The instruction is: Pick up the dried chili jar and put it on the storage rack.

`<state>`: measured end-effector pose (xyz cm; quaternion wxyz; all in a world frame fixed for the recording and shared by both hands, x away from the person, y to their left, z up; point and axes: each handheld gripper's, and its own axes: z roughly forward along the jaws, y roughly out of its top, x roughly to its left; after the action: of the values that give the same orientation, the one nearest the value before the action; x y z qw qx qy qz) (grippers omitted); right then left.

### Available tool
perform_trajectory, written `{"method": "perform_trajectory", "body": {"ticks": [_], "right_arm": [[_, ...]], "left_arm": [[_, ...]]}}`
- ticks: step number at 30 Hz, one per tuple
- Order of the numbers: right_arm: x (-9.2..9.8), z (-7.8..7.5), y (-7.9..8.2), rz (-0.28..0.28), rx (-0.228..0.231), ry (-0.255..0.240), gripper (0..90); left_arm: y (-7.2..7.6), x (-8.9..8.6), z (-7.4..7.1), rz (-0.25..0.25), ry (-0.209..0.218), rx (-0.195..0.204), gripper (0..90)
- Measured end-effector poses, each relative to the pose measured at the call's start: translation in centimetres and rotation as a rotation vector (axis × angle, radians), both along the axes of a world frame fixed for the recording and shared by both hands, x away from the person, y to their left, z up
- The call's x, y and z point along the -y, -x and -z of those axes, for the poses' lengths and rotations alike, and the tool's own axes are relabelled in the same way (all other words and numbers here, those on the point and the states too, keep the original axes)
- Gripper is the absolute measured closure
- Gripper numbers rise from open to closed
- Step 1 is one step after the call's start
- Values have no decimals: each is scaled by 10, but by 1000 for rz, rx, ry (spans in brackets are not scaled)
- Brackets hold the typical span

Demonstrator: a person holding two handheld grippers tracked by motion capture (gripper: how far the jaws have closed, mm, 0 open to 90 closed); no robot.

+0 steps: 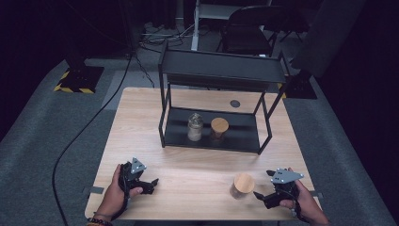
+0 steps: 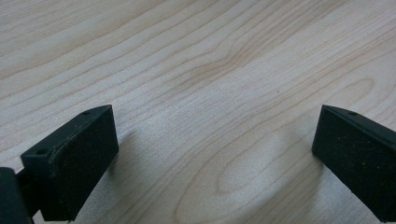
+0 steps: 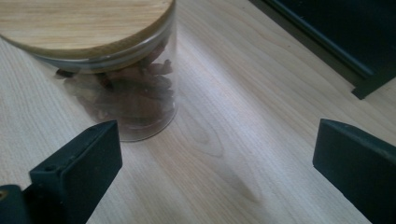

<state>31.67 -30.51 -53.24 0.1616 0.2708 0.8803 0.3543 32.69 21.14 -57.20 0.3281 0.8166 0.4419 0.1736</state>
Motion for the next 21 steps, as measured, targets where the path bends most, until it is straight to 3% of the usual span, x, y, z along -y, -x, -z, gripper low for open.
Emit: {"method": "perform_trajectory", "body": {"ticks": [11, 21], "right_arm": [[-9, 0, 3, -35, -1, 2, 13], [-16, -1, 5, -65, -13, -25, 14]], "left_arm": [[0, 0, 0, 0, 0, 0, 0], [0, 0, 0, 0, 0, 0, 0]]}}
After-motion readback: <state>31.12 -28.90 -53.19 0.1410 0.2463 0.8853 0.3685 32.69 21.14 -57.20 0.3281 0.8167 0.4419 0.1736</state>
